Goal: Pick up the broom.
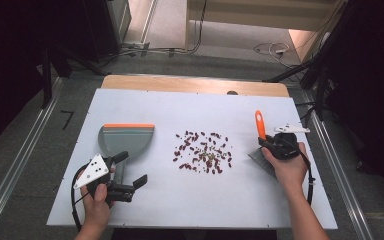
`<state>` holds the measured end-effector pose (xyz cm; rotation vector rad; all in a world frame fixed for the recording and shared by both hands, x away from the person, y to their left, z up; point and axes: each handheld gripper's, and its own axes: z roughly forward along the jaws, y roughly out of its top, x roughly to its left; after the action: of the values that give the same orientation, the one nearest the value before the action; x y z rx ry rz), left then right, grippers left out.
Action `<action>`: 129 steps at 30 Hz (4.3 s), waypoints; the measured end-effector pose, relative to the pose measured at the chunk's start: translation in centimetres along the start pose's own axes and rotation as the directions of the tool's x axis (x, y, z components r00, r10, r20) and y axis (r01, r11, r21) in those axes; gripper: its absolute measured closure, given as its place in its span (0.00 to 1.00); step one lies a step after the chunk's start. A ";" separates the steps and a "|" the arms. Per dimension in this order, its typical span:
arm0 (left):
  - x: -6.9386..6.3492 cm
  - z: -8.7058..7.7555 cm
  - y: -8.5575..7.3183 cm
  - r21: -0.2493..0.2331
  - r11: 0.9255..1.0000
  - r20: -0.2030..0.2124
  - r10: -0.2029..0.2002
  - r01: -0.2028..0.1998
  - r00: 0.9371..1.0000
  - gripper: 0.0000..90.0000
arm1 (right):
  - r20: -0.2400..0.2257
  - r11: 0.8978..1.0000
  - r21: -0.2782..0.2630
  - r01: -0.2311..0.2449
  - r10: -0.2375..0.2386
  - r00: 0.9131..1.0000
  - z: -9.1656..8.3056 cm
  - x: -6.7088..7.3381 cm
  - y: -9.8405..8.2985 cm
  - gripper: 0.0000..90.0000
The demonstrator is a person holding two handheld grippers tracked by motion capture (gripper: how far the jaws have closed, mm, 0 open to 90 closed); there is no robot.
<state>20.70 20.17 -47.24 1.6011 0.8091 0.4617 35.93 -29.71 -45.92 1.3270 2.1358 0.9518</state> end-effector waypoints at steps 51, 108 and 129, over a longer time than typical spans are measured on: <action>-6.8 4.0 3.6 0.011 0.996 0.089 0.088 -0.089 0.992 0.00 | -0.289 0.864 -0.496 -0.088 -0.069 0.955 -8.4 11.6 1.5 0.77; -5.6 5.1 5.3 0.102 0.994 0.313 0.012 -0.046 0.950 0.96 | -0.545 0.876 -0.482 -0.006 -0.294 0.785 -8.9 15.9 2.1 0.52; -5.4 4.3 5.8 0.081 0.989 0.586 0.053 -0.124 0.808 0.96 | -0.816 0.924 -0.349 0.158 -0.383 0.434 -6.8 16.7 1.9 0.59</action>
<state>21.42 13.11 -41.68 1.7600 0.2906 -0.0328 25.17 -16.31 -40.23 0.2656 2.6878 1.9517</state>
